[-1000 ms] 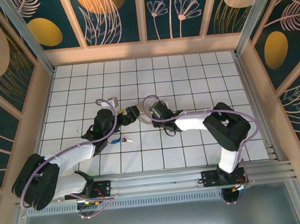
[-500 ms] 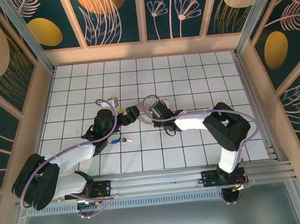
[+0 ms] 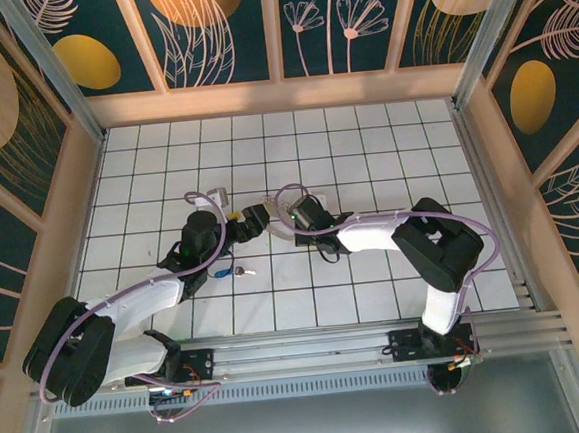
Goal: Put the keys on the keyring
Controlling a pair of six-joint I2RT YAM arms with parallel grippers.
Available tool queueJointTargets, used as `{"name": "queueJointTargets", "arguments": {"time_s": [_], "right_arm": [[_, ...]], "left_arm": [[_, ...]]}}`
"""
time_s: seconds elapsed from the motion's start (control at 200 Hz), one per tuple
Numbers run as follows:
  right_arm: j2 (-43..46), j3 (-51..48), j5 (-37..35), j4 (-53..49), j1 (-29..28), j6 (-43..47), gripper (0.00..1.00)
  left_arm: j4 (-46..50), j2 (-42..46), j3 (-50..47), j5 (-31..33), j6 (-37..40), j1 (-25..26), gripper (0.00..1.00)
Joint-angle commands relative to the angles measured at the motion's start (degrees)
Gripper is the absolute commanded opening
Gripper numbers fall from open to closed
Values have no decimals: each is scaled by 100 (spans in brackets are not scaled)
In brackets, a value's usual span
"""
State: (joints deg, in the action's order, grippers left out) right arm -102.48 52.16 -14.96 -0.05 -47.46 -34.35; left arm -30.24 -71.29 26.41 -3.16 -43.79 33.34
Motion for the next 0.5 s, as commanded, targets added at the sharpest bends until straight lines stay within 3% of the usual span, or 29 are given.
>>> {"name": "queueJointTargets", "arguments": {"time_s": [0.0, 0.225, 0.496], "right_arm": [[376, 108, -109, -189, -19, 247, 0], [1245, 180, 469, 19, 167, 952, 0], [2190, 183, 1954, 634, 759, 1600, 0]], "left_arm": [[-30, 124, 107, -19, 67, 32, 99], [1059, 353, 843, 438, 222, 32, 99], [1111, 327, 1311, 46, 536, 28, 99]]}}
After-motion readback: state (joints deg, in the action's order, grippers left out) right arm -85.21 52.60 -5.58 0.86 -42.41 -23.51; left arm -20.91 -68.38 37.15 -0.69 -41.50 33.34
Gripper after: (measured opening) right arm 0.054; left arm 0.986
